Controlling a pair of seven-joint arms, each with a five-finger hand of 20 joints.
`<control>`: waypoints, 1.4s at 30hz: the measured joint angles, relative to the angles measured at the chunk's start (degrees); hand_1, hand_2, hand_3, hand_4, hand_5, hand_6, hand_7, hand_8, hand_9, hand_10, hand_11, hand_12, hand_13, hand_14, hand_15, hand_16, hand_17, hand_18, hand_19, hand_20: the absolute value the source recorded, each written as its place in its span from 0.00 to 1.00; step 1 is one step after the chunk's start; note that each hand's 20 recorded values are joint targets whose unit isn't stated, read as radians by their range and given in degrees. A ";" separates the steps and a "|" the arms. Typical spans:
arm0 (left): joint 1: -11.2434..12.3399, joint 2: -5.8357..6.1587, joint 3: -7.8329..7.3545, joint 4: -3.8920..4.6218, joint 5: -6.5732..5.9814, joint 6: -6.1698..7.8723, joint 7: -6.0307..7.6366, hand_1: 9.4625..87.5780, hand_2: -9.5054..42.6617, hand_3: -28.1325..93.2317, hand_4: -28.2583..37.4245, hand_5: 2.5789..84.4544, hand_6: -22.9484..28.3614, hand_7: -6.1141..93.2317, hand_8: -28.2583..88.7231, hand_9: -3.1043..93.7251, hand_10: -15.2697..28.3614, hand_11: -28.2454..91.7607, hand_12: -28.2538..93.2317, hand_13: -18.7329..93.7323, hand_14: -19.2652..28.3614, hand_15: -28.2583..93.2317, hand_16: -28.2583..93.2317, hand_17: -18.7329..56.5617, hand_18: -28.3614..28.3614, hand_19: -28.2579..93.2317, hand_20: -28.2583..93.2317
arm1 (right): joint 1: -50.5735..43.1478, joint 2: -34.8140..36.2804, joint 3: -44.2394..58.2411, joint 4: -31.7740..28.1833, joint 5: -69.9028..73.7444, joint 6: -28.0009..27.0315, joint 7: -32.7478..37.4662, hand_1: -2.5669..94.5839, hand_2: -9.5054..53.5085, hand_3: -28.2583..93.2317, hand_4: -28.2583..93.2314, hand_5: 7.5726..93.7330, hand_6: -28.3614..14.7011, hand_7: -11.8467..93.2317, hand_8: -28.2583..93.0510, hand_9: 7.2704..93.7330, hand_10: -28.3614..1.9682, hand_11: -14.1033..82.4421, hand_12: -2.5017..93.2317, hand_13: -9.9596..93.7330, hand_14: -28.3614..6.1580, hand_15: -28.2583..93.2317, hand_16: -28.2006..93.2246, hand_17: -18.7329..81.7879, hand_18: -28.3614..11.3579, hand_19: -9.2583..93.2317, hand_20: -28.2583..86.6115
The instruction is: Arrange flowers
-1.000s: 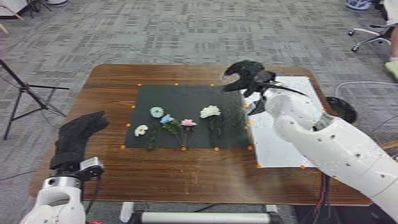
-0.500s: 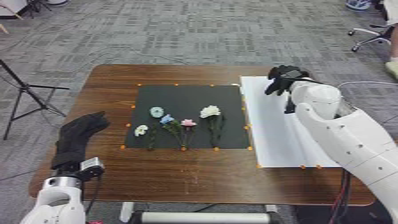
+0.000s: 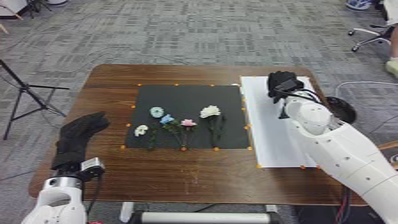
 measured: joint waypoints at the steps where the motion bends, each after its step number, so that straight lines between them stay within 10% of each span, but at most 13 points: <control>1: 0.01 -0.01 0.00 0.00 0.00 0.00 0.01 0.22 0.26 0.78 0.08 0.66 0.48 0.23 0.18 0.59 0.69 0.42 0.35 0.56 0.80 0.45 0.25 0.37 0.74 0.34 0.41 | 0.00 0.13 -0.25 -0.05 0.34 0.23 0.03 0.67 0.01 0.68 0.10 0.79 0.69 0.31 0.28 0.90 0.60 0.21 0.39 0.81 0.55 0.68 0.51 0.54 0.16 0.81 0.76; 11: 0.14 -0.04 -0.06 -0.04 0.00 0.00 0.02 0.22 0.27 0.78 0.08 0.66 0.48 0.23 0.18 0.60 0.69 0.42 0.35 0.56 0.80 0.45 0.25 0.37 0.74 0.34 0.41 | -0.01 2.90 -1.04 -3.08 5.51 1.32 0.57 0.44 0.00 0.76 0.14 0.68 0.65 0.28 0.18 0.74 0.49 0.32 0.23 0.76 0.48 0.67 0.51 0.51 0.14 0.79 0.77; 19: 0.14 -0.04 -0.06 -0.04 0.00 0.00 -0.05 0.22 0.26 0.78 0.08 0.66 0.48 0.23 0.18 0.59 0.69 0.42 0.35 0.56 0.80 0.45 0.25 0.37 0.74 0.34 0.41 | -1.33 3.53 4.85 -6.45 6.99 -9.45 0.15 0.38 0.00 0.78 0.13 0.66 0.63 0.27 0.16 0.70 0.47 0.30 0.22 0.75 0.46 0.67 0.51 0.50 0.13 0.78 0.77; 42: 0.21 -0.13 -0.21 -0.11 0.00 0.00 -0.06 0.22 0.27 0.78 0.08 0.66 0.48 0.23 0.18 0.59 0.69 0.42 0.35 0.56 0.80 0.45 0.25 0.37 0.74 0.34 0.41 | -4.72 7.03 0.27 -11.32 9.95 0.12 1.26 0.62 0.00 0.71 0.10 0.83 0.68 0.33 0.30 0.90 0.55 0.28 0.37 0.80 0.52 0.70 0.52 0.54 0.13 0.81 0.77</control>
